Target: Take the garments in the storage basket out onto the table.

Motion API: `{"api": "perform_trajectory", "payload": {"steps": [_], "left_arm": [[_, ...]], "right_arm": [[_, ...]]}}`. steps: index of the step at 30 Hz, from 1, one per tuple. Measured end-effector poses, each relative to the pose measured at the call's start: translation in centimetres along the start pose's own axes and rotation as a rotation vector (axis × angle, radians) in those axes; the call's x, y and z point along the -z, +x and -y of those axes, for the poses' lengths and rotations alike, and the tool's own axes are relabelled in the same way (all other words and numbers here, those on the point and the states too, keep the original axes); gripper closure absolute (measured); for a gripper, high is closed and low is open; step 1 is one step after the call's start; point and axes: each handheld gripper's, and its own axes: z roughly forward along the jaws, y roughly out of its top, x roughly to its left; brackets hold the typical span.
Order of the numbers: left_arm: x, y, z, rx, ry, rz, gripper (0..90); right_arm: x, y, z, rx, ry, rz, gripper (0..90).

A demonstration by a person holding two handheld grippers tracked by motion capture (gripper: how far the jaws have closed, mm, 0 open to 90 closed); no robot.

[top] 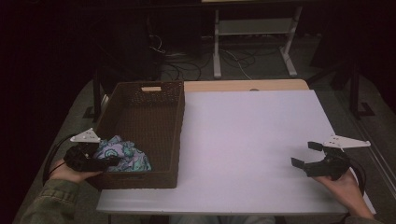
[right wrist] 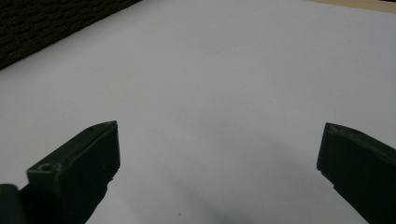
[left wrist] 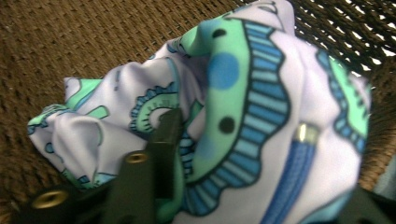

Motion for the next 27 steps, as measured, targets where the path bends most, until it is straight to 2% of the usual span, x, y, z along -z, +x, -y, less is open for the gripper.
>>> {"api": "perform_trajectory", "payload": {"steps": [2, 4, 7, 10, 13, 17, 21, 27], "left_arm": [[0.0, 0.2, 0.0, 0.01, -0.01, 0.001, 78.2], [0.3, 0.4, 0.1, 0.037, -0.065, 0.0, 85.3], [1.1, 0.5, 0.3, 0.047, -0.152, 0.006, 86.2], [1.9, 0.6, 0.3, 0.058, -0.2, -0.001, 86.4], [2.6, 0.7, 0.2, 0.071, -0.233, 0.016, 86.5], [3.7, 0.5, -0.4, 0.055, -0.239, 0.012, 86.5], [4.9, 0.7, -1.5, 0.056, -0.245, 0.042, 86.5], [7.1, 0.5, -3.8, 0.008, -0.246, 0.046, 86.5]], "right_arm": [[0.0, 0.0, 0.0, 0.0, 0.0, 0.0, 0.0], [0.0, 0.0, 0.0, 0.001, 0.001, 0.001, 0.0], [0.0, 0.0, 0.0, 0.001, 0.002, 0.002, 0.0], [0.0, 0.0, 0.0, 0.001, 0.003, 0.002, 0.0], [0.0, 0.0, 0.0, 0.002, 0.005, 0.003, 0.0], [-0.1, 0.0, 0.0, 0.002, 0.005, 0.003, 0.0], [-0.1, 0.0, 0.0, -0.001, 0.005, 0.003, 0.0], [0.0, 0.0, 0.1, -0.001, 0.002, 0.001, 0.0]]}}
